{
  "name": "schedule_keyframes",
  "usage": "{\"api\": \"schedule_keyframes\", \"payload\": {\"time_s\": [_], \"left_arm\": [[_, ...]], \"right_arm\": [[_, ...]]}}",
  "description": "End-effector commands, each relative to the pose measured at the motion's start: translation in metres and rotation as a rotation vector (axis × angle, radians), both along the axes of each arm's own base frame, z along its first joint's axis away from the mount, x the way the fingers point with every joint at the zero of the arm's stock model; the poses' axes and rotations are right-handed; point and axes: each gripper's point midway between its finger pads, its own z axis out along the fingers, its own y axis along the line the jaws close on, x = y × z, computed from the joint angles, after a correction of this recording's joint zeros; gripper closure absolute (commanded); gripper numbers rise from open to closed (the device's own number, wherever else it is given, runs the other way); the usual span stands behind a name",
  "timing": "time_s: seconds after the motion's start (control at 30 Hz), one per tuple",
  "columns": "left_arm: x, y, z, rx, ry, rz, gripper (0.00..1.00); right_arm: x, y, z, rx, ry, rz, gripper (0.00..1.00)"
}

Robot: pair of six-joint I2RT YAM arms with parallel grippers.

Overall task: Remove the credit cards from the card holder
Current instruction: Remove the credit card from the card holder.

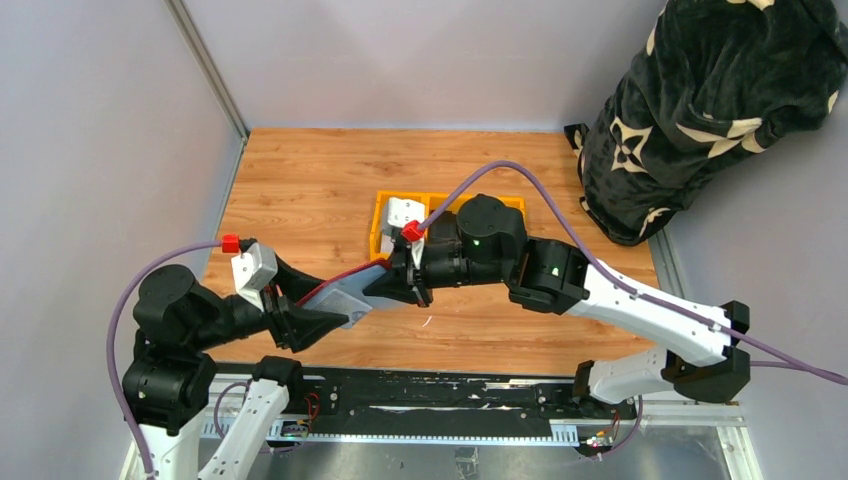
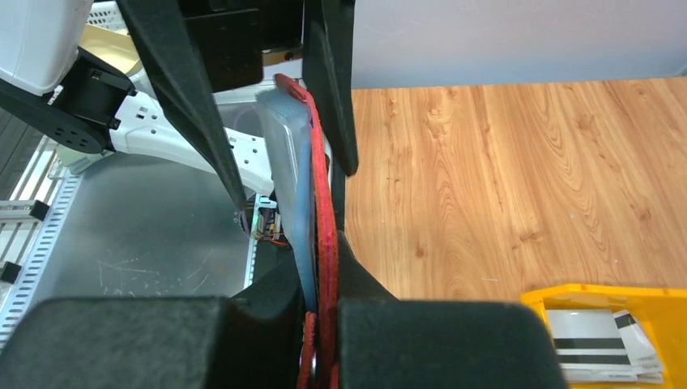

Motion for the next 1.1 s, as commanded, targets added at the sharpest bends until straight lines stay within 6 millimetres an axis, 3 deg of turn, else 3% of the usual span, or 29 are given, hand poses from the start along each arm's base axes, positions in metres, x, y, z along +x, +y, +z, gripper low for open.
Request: {"api": "schedule_keyframes", "payload": {"time_s": [0.0, 0.03, 0.13, 0.53, 0.63, 0.77, 0.83, 0.93, 1.07], "left_arm": [[-0.009, 0.001, 0.006, 0.005, -0.052, -0.013, 0.31], [-0.010, 0.001, 0.006, 0.002, -0.046, -0.016, 0.27], [-0.015, 0.000, 0.008, -0.010, -0.034, -0.027, 0.20], [-0.026, -0.014, 0.058, -0.296, 0.025, -0.099, 0.27], [-0.027, -0.014, 0.059, -0.294, 0.029, -0.105, 0.34], [-0.025, -0.012, 0.061, -0.304, 0.012, -0.079, 0.60], [-0.023, -0.011, 0.061, -0.310, 0.008, -0.062, 0.66], [-0.019, -0.011, 0.059, -0.318, 0.024, -0.050, 0.64], [-0.013, -0.011, 0.054, -0.329, 0.051, -0.028, 0.43]], "right_arm": [[-0.011, -0.015, 0.038, 0.183, 0.018, -0.008, 1.00], [-0.012, -0.021, 0.055, 0.270, 0.019, -0.017, 1.00], [-0.015, -0.031, 0.069, 0.413, 0.084, -0.023, 1.00], [-0.020, -0.035, 0.069, 0.567, 0.231, -0.003, 1.00], [-0.019, -0.038, 0.069, 0.598, 0.246, -0.015, 1.00], [-0.017, -0.040, 0.066, 0.640, 0.269, -0.024, 1.00], [-0.016, -0.043, 0.066, 0.666, 0.282, -0.026, 1.00], [-0.018, -0.045, 0.066, 0.699, 0.303, -0.015, 1.00], [-0.024, -0.042, 0.067, 0.704, 0.313, 0.013, 1.00]]}}
